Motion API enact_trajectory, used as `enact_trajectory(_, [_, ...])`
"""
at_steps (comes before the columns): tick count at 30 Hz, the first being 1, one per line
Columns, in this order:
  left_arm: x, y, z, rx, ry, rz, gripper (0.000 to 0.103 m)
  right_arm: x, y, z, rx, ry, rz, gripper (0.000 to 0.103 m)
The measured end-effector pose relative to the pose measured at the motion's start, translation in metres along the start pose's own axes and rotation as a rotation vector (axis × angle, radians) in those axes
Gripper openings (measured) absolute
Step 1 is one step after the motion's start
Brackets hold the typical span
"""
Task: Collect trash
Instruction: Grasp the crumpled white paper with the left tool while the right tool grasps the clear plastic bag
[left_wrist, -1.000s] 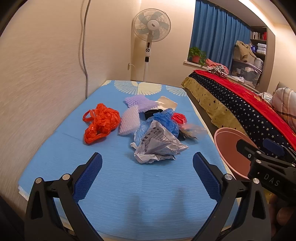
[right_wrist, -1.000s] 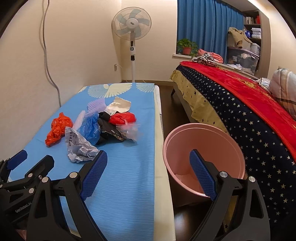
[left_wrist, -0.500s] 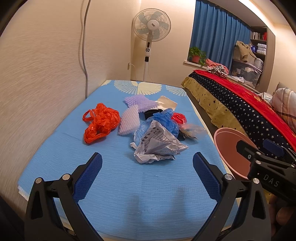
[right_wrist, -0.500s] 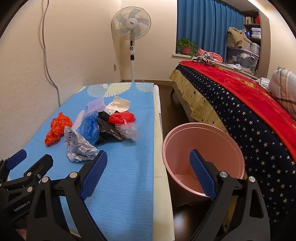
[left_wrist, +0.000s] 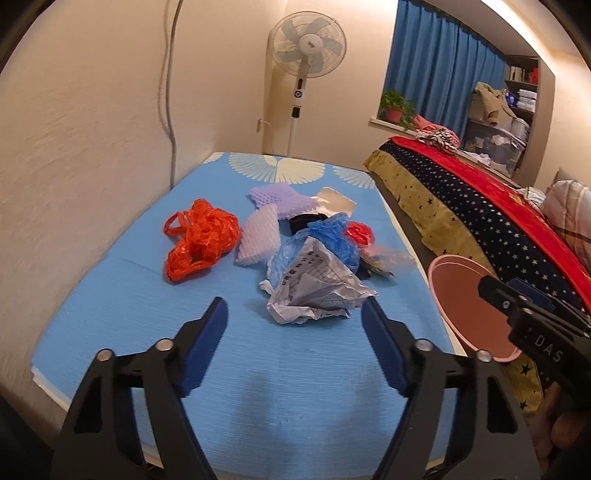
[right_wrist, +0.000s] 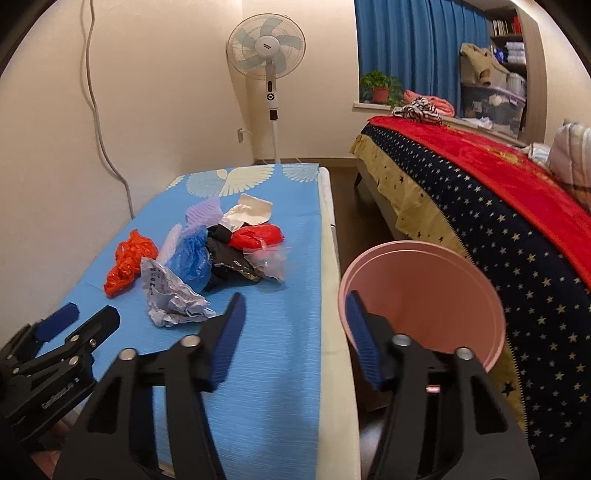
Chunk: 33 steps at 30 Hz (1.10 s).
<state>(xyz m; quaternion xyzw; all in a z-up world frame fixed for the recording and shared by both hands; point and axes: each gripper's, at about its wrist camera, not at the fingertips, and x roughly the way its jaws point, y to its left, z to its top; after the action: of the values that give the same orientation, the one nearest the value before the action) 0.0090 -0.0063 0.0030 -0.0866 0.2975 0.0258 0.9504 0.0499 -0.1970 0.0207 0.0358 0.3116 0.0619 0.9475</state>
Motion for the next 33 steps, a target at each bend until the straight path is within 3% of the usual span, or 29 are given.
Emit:
enact_trajectory(5, [0.009, 0.003, 0.008, -0.018, -0.006, -0.010, 0.060, 0.008, 0.003, 0.006, 0.002, -0.007, 0.016, 0.050])
enact_trajectory(10, [0.022, 0.007, 0.016, -0.033, -0.004, -0.019, 0.043, 0.022, 0.008, 0.013, -0.010, -0.007, 0.033, 0.050])
enact_trajectory(25, [0.059, 0.007, 0.036, -0.054, 0.009, -0.068, 0.041, 0.104, 0.004, 0.035, 0.036, 0.091, 0.061, 0.052])
enact_trajectory(33, [0.077, 0.005, 0.039, -0.069, 0.069, -0.131, 0.036, 0.138, 0.006, 0.033, 0.056, 0.164, 0.070, 0.052])
